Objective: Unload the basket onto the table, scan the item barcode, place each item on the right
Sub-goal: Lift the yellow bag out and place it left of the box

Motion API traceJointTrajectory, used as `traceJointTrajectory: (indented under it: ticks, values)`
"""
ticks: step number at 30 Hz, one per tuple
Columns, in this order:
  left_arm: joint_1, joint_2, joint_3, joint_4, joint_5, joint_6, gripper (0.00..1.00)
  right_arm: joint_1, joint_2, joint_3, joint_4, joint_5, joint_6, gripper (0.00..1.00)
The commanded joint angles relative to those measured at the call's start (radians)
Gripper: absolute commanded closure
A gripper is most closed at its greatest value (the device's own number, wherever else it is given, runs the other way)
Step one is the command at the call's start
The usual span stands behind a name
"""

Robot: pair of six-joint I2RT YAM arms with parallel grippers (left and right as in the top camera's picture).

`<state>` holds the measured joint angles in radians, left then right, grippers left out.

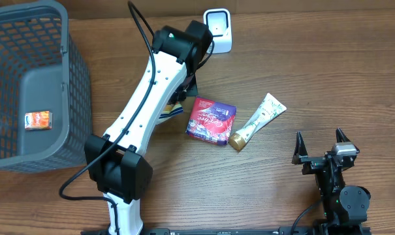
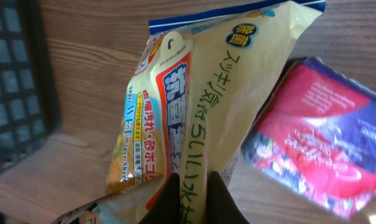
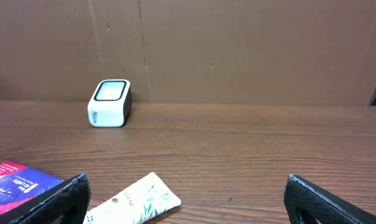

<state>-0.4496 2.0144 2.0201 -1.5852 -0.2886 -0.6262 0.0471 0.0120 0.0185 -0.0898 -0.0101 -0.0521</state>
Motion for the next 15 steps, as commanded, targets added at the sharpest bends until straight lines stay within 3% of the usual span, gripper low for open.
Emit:
traceJointTrajectory:
  ticks: [1, 5, 8, 9, 10, 11, 12, 15]
  values:
    - [-0.003, -0.006, -0.052, 0.064, 0.011, -0.058, 0.96, -0.003, -0.009, -0.01, 0.005, 0.009, -0.002, 0.0]
    - [-0.003, -0.006, -0.066, 0.145, 0.047, -0.005, 0.93, -0.003, -0.009, -0.01, 0.005, 0.009, -0.002, 0.0]
    - [-0.002, -0.006, -0.051, 0.168, 0.055, 0.06, 0.65, -0.003, -0.009, -0.01, 0.006, 0.01, -0.002, 0.0]
    - [-0.002, -0.006, -0.04, 0.163, 0.054, 0.078, 0.51, -0.003, -0.009, -0.01, 0.005, 0.01, -0.002, 0.0]
    - [-0.002, -0.006, -0.02, 0.151, 0.054, 0.099, 0.27, -0.003, -0.009, -0.01, 0.005, 0.01, -0.002, 0.0]
    - [-0.001, -0.006, 0.002, 0.141, 0.054, 0.117, 0.11, -0.003, -0.009, -0.01, 0.006, 0.01, -0.002, 0.0]
    - [0.0, -0.006, 0.028, 0.13, 0.053, 0.135, 0.03, -0.003, -0.009, -0.01, 0.006, 0.01, -0.002, 0.0]
    - [0.02, -0.008, 0.144, 0.078, 0.053, 0.153, 0.0, -0.003, -0.009, -0.01, 0.006, 0.009, -0.002, 0.0]
